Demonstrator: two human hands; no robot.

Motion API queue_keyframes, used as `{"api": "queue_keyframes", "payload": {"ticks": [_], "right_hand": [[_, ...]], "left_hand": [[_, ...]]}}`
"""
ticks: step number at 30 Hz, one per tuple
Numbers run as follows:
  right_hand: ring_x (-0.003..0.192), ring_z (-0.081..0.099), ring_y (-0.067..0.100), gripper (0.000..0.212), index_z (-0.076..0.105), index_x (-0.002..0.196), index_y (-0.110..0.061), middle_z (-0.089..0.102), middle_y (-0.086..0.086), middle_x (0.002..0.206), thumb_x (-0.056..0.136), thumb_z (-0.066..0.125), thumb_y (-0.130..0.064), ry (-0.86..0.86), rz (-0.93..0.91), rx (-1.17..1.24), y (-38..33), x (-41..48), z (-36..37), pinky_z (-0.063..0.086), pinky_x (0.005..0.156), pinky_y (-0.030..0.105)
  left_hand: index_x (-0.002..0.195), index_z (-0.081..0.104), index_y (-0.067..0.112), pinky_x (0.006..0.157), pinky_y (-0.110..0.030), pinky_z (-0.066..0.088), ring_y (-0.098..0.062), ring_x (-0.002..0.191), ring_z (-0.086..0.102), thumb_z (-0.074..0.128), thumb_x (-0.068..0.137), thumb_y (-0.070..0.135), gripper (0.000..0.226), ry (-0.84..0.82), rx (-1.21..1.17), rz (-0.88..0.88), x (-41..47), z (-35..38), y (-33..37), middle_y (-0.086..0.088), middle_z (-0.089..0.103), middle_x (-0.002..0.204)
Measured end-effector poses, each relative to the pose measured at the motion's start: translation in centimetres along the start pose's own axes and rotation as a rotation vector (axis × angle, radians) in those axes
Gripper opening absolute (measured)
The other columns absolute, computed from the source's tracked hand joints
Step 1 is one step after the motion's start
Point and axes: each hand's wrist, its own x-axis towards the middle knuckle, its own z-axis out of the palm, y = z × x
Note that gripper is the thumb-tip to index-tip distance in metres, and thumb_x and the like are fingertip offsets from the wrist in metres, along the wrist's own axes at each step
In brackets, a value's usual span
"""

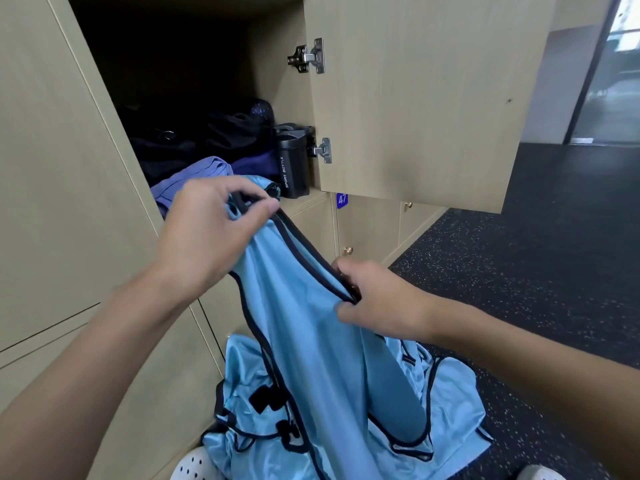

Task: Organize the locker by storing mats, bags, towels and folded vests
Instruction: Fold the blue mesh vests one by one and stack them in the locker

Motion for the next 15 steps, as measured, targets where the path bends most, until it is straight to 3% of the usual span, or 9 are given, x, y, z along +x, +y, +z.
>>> {"api": "queue_keyframes", "payload": {"ticks": [2, 5, 7, 8, 10, 12, 13, 15], "right_hand": [[0.059, 0.044, 0.011, 0.011, 0.048, 0.075, -0.027, 0.051, -0.009, 0.064, 0.08, 0.055, -0.022, 0.042, 0.03, -0.078, 0.5, 0.0, 0.0, 0.045, 0.065, 0.037], [0.053, 0.038, 0.005, 0.026, 0.046, 0.068, -0.019, 0.045, -0.007, 0.063, 0.091, 0.059, -0.015, 0.078, -0.043, -0.096, 0.3, -0.2, -0.7, 0.035, 0.055, 0.019], [0.051, 0.039, 0.003, 0.029, 0.048, 0.068, -0.013, 0.043, -0.006, 0.06, 0.094, 0.06, -0.015, 0.1, -0.089, -0.111, 0.0, -0.4, -1.2, 0.035, 0.052, 0.016], [0.05, 0.039, 0.003, 0.031, 0.048, 0.066, -0.013, 0.042, -0.006, 0.059, 0.095, 0.06, -0.015, 0.111, -0.108, -0.113, -0.1, -0.5, -1.3, 0.035, 0.052, 0.016], [0.051, 0.039, 0.004, 0.037, 0.045, 0.061, -0.016, 0.039, -0.007, 0.058, 0.096, 0.058, -0.016, 0.131, -0.146, -0.126, -0.3, -0.6, -1.3, 0.034, 0.052, 0.016], [0.051, 0.04, 0.003, 0.041, 0.041, 0.059, -0.019, 0.039, -0.006, 0.057, 0.097, 0.055, -0.014, 0.148, -0.191, -0.154, -0.6, -0.7, -1.3, 0.033, 0.052, 0.015], [0.051, 0.041, 0.003, 0.041, 0.041, 0.059, -0.019, 0.038, -0.007, 0.057, 0.097, 0.054, -0.011, 0.149, -0.211, -0.158, -0.8, -0.8, -1.2, 0.033, 0.053, 0.015], [0.052, 0.042, 0.001, 0.033, 0.048, 0.064, -0.012, 0.039, -0.007, 0.057, 0.097, 0.053, -0.01, 0.14, -0.226, -0.161, -1.1, -0.9, -1.2, 0.034, 0.054, 0.015]], "left_hand": [[0.079, 0.071, 0.022, 0.065, -0.025, 0.046, -0.012, 0.065, 0.058, 0.072, 0.089, 0.023, 0.009, 0.056, 0.016, -0.002, 0.5, -0.7, -0.2, 0.01, 0.068, 0.076], [0.081, 0.071, 0.022, 0.066, -0.037, 0.05, -0.023, 0.066, 0.06, 0.071, 0.089, 0.025, 0.009, 0.044, 0.136, -0.046, 0.8, -1.3, -1.4, 0.005, 0.067, 0.078], [0.082, 0.069, 0.027, 0.07, -0.038, 0.051, -0.024, 0.074, 0.062, 0.073, 0.087, 0.03, 0.007, -0.011, 0.185, -0.045, 0.6, -1.4, -1.9, 0.009, 0.066, 0.08], [0.088, 0.07, 0.03, 0.074, -0.036, 0.049, -0.02, 0.079, 0.064, 0.075, 0.084, 0.038, 0.011, -0.063, 0.191, -0.04, 0.3, -1.2, -1.8, 0.013, 0.066, 0.084], [0.108, 0.07, 0.037, 0.087, -0.031, 0.047, -0.009, 0.096, 0.065, 0.079, 0.069, 0.06, 0.046, -0.262, 0.187, -0.035, -0.5, -0.4, -1.2, 0.019, 0.068, 0.105], [0.125, 0.063, 0.041, 0.099, -0.026, 0.043, 0.001, 0.114, 0.057, 0.083, 0.062, 0.064, 0.07, -0.517, 0.188, -0.037, -1.7, 1.1, -0.4, 0.027, 0.061, 0.123], [0.127, 0.062, 0.042, 0.101, -0.026, 0.044, 0.002, 0.115, 0.057, 0.084, 0.063, 0.06, 0.07, -0.609, 0.204, -0.033, -2.3, 2.1, -0.3, 0.028, 0.062, 0.123], [0.11, 0.068, 0.043, 0.092, -0.032, 0.051, -0.003, 0.1, 0.063, 0.083, 0.071, 0.049, 0.042, -0.667, 0.222, 0.004, -2.8, 3.7, -0.6, 0.021, 0.07, 0.105]]}}
